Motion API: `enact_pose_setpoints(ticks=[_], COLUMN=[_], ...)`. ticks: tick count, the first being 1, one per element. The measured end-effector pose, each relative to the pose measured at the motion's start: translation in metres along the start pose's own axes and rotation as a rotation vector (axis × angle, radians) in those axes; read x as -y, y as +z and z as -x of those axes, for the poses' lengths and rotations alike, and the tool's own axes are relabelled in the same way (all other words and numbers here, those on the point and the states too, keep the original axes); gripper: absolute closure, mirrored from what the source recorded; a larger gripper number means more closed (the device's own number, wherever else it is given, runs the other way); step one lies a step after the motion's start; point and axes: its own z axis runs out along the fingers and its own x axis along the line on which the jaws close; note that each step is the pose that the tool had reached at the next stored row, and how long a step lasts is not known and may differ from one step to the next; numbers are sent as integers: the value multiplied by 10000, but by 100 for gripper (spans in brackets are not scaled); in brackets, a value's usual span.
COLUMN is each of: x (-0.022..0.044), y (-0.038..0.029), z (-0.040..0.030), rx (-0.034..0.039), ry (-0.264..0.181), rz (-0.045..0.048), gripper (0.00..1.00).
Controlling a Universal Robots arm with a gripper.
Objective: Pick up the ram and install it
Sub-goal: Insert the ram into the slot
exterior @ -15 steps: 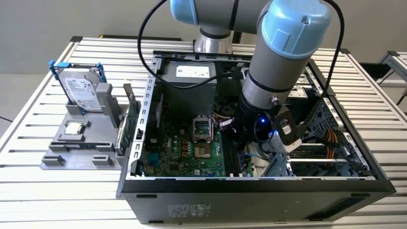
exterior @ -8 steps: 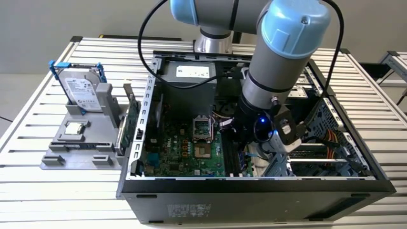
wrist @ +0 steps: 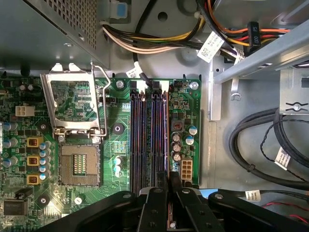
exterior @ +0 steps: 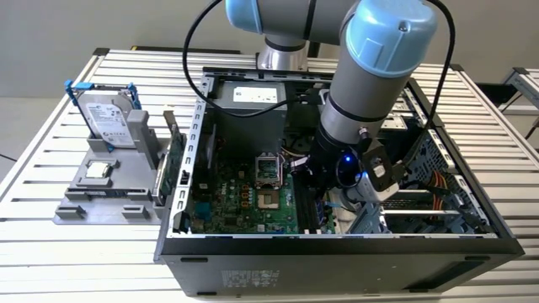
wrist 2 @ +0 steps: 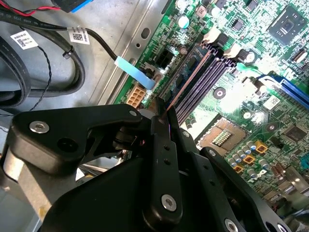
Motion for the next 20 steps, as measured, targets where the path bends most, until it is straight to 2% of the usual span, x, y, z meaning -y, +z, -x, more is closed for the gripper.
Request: enact_pose_setpoints(ticks=[20], x=[-5], y=[-1], z=[-7], rx=[3], ry=[123], rz=[-18], gripper=[100])
